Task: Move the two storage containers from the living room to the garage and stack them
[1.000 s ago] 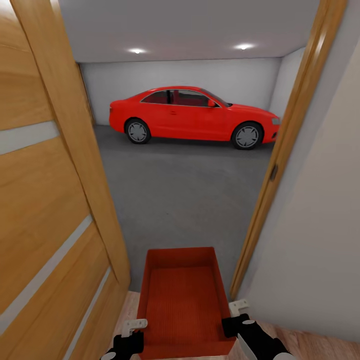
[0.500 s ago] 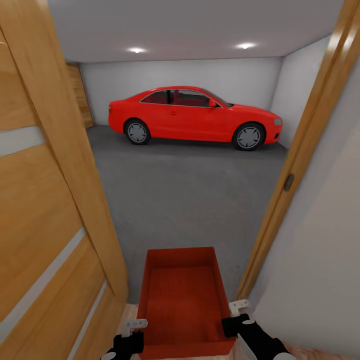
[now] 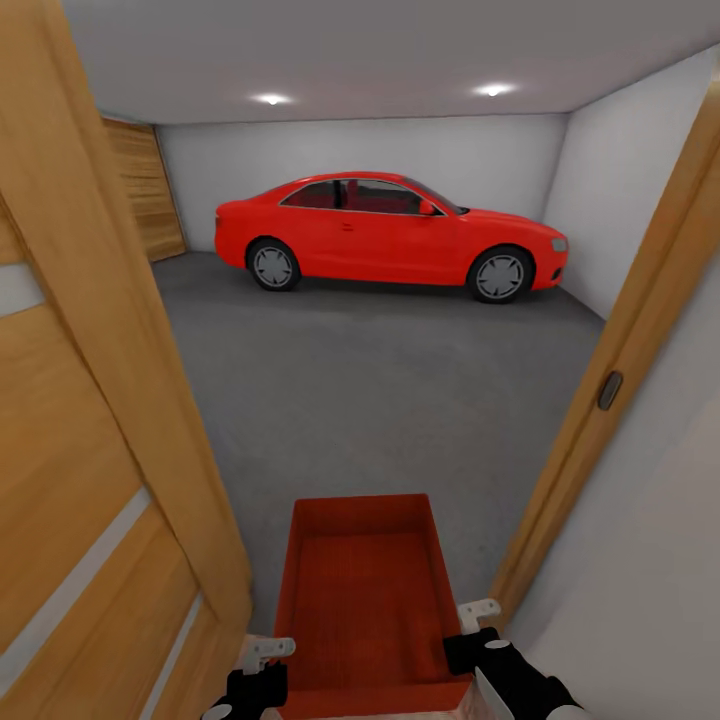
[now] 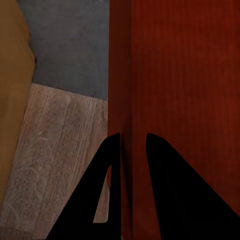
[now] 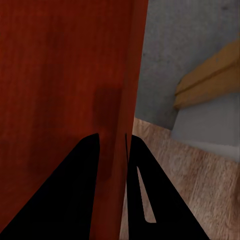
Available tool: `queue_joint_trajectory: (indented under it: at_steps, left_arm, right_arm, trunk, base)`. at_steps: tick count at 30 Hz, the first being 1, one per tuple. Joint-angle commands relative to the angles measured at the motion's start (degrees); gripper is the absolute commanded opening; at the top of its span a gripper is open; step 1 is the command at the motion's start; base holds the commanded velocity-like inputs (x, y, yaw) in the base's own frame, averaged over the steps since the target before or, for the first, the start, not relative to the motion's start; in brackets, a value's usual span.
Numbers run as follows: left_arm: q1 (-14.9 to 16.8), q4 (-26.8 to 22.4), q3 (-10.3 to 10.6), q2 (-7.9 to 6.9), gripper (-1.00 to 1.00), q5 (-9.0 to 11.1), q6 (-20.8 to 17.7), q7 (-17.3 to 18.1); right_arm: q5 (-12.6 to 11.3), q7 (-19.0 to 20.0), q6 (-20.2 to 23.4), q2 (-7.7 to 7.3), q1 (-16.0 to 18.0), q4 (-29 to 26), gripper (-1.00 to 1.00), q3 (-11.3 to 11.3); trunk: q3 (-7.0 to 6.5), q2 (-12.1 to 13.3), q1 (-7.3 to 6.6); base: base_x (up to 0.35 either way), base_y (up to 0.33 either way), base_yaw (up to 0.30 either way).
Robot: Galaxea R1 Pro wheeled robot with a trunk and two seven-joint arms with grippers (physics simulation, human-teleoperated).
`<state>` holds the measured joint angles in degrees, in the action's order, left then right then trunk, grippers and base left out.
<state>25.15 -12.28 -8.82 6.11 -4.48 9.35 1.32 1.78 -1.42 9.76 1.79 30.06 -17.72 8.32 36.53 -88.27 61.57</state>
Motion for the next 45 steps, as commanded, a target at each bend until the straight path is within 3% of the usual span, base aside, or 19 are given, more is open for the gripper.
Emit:
queue_joint_trajectory:
  at_steps: [1, 24, 45]
  left_arm:
    - [0.1, 0.3, -0.2, -0.66, -1.0, -0.7, 0.2, -0.2]
    - [0.1, 0.3, -0.2, -0.66, -1.0, -0.8, 0.2, -0.2]
    - [0.1, 0.2, -0.2, -0.66, -1.0, -0.8, 0.2, -0.2]
  right_arm:
    - [1.1, 3.1, -3.0, -1.0, 0.0, -0.2, -1.0, 2.4]
    - [1.0, 3.1, -3.0, -1.0, 0.0, -0.2, -1.0, 2.4]
    - [1.0, 3.2, -3.0, -1.0, 0.0, -0.3, -1.0, 2.3]
  trunk:
    - [0.05, 0.0, 0.01]
    - [0.05, 0.0, 0.01]
    - [0.05, 0.0, 0.01]
  base:
    - [0.149, 0.0, 0.0]
    - [0.172, 0.0, -0.024]
    - [0.041, 0.0, -0.011]
